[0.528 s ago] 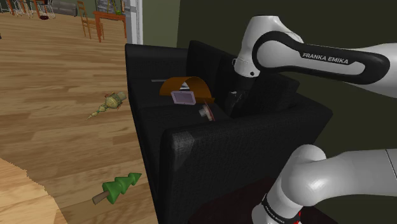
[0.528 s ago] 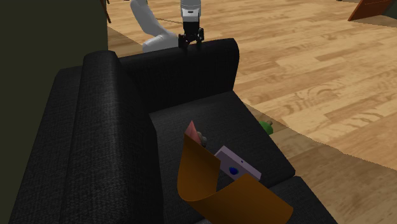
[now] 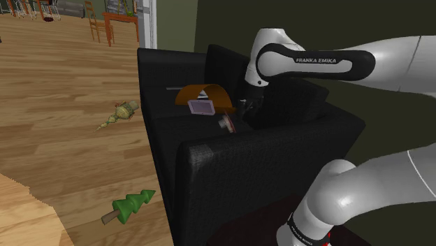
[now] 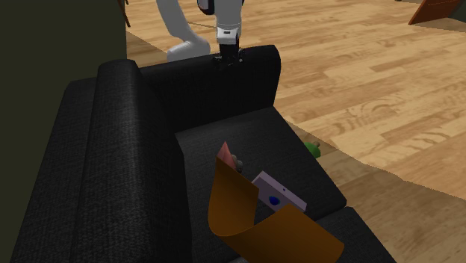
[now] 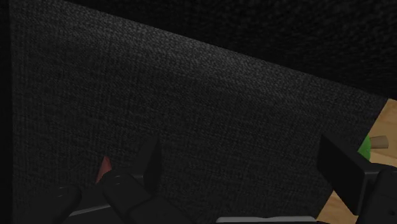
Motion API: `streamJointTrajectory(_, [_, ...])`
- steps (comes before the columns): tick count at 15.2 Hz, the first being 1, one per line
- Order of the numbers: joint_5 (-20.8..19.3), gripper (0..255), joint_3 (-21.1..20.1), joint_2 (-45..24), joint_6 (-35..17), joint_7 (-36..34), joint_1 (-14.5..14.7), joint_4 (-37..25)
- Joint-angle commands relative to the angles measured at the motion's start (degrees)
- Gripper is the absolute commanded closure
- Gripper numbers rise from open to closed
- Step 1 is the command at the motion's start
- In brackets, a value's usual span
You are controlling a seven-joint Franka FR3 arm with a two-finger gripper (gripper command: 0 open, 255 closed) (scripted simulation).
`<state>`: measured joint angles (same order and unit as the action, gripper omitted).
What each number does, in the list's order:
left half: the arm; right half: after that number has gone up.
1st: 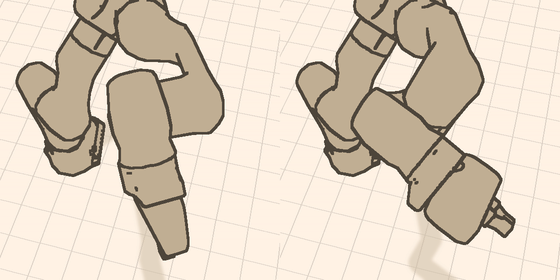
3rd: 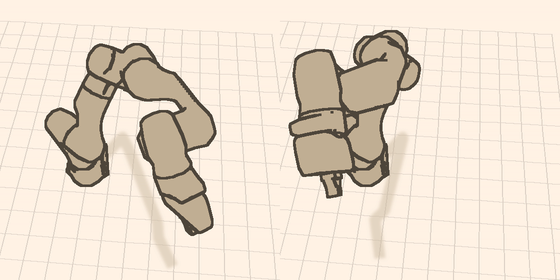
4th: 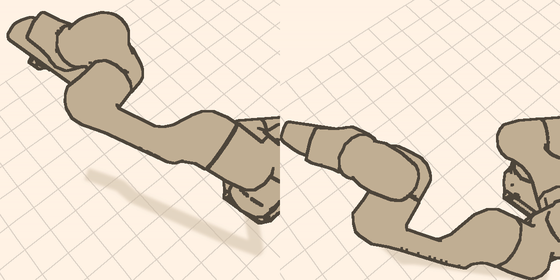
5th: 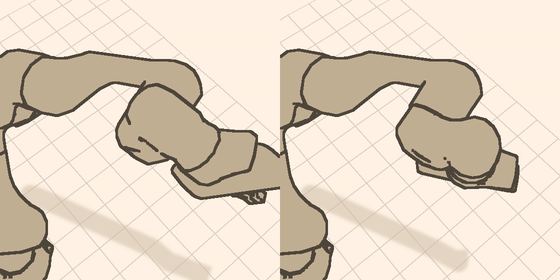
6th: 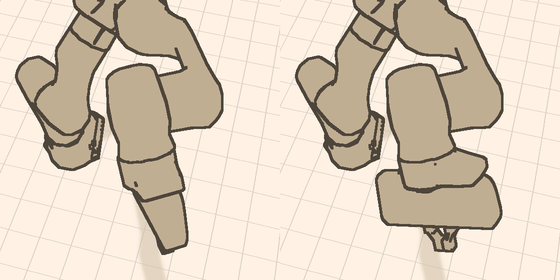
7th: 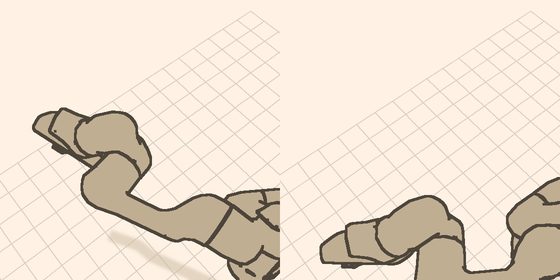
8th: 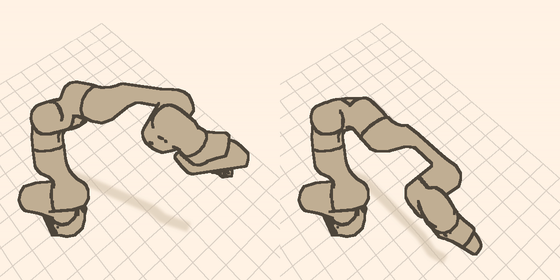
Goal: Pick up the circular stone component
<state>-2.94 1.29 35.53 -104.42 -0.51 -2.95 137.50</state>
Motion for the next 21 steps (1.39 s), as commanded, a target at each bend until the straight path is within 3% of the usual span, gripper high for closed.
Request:
streamJointTrajectory(1, [-0.08, 0, 0.72, -4.54, -2.66, -0.82, -0.88, -1.87])
streamJointTrajectory(11, [1.10, 0, 4.79, -25.52, -11.87, -3.79, -4.47, -13.23])
streamJointTrajectory(21, [5.71, 0, 8.49, -46.19, -15.15, -5.11, -8.30, -29.80])
